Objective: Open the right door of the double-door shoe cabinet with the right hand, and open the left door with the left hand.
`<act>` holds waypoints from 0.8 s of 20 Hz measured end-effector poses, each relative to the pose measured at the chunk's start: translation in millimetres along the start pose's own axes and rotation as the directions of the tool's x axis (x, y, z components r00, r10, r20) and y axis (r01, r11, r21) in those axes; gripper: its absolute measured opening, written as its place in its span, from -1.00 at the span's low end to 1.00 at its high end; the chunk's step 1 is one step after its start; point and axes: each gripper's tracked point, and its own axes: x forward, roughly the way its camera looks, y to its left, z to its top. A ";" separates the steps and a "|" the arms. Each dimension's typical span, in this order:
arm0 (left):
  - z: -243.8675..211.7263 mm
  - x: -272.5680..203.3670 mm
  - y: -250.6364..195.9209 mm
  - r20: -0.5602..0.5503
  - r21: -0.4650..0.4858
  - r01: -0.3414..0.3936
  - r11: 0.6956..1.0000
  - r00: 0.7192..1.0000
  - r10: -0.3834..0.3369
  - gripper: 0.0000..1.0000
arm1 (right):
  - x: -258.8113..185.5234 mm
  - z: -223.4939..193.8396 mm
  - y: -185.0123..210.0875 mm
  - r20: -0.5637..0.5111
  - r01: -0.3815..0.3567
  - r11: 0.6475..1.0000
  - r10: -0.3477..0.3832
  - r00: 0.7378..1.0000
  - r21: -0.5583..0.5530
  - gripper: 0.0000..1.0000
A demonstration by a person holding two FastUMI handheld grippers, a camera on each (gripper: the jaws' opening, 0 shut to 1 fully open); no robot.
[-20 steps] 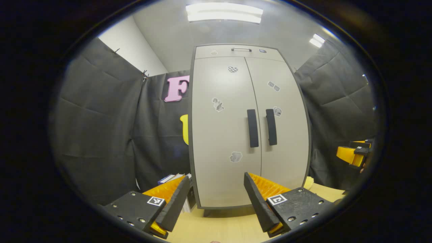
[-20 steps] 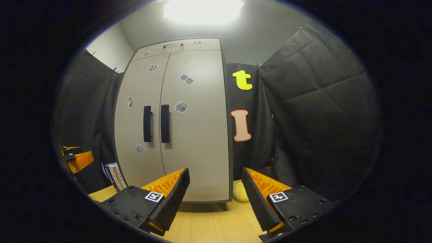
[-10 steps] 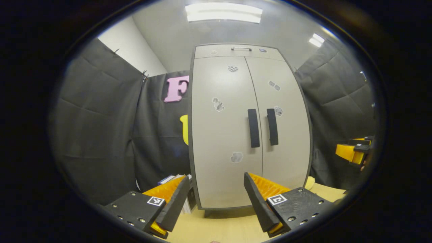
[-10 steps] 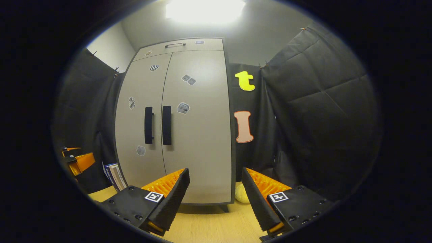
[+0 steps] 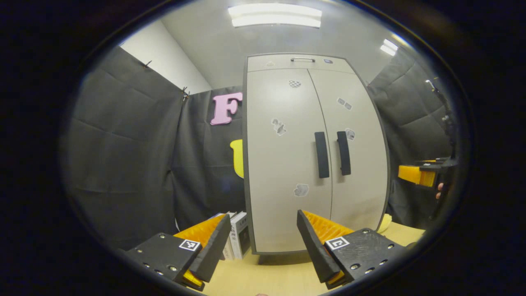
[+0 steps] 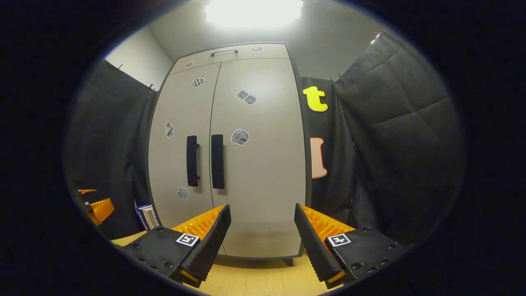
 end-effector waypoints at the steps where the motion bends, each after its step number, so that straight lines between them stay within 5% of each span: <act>1: -0.4 -1.9 5.7 -0.001 0.007 -0.014 1.000 1.000 0.014 0.88 | 6.0 2.3 4.7 0.003 -0.010 1.000 0.010 1.000 0.003 0.94; 16: -8.5 -47.2 92.4 -0.023 0.038 -0.233 0.972 0.972 0.234 0.88 | 83.2 34.1 71.8 0.016 -0.125 0.992 0.125 0.992 -0.011 0.95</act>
